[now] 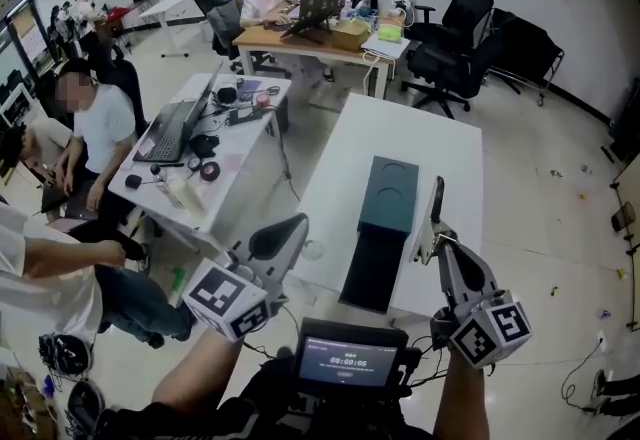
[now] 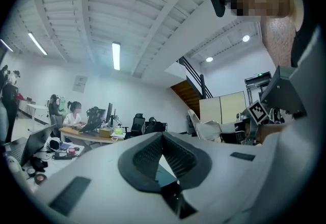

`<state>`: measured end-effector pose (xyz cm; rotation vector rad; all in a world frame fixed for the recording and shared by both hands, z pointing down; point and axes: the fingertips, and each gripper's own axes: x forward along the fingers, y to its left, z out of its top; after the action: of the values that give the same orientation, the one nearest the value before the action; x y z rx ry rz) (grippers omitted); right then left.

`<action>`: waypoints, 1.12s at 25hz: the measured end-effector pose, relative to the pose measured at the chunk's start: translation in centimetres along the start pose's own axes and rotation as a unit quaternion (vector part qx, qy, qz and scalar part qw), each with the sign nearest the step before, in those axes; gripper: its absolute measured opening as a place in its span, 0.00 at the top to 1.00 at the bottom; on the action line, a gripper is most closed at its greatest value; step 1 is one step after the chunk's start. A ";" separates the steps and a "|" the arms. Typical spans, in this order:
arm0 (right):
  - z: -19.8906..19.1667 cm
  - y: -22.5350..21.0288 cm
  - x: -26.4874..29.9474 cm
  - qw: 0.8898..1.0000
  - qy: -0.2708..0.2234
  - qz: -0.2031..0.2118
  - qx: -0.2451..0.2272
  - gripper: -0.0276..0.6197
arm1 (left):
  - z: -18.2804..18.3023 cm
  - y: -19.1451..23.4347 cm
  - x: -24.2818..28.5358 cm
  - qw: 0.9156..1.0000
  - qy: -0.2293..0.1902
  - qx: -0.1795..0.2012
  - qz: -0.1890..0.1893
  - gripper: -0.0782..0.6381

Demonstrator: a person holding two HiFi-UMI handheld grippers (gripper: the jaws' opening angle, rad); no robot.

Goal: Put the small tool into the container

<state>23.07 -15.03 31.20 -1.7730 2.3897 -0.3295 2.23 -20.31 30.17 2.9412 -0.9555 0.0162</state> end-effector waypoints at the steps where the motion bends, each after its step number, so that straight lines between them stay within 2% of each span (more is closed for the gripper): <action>1: -0.5 0.1 0.4 1.000 0.004 -0.005 0.003 0.93 | -0.5 0.5 0.0 1.000 0.001 -0.001 -0.001 0.87; 6: -4.8 -0.3 1.7 0.998 0.038 -0.029 0.029 0.93 | -4.9 2.3 0.1 0.999 0.037 -0.031 0.000 0.88; 10: -9.5 -1.5 2.9 0.994 0.084 -0.045 0.050 0.93 | -7.6 2.9 0.7 0.998 0.061 -0.019 -0.008 0.88; 14: -14.6 -3.1 3.8 0.986 0.129 -0.062 0.082 0.93 | -10.9 3.7 1.4 0.997 0.081 -0.014 -0.001 0.87; 21: -23.5 -5.7 5.8 0.962 0.223 -0.084 0.132 0.93 | -15.9 2.9 2.2 0.991 0.128 -0.030 -0.020 0.87; 28: -29.5 -7.2 7.4 0.934 0.296 -0.098 0.173 0.93 | -18.2 2.8 2.2 0.988 0.146 -0.054 -0.015 0.87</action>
<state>20.23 -21.55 61.68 -1.9300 2.2744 -1.3931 2.48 -23.01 48.51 2.7513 -0.8386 0.3716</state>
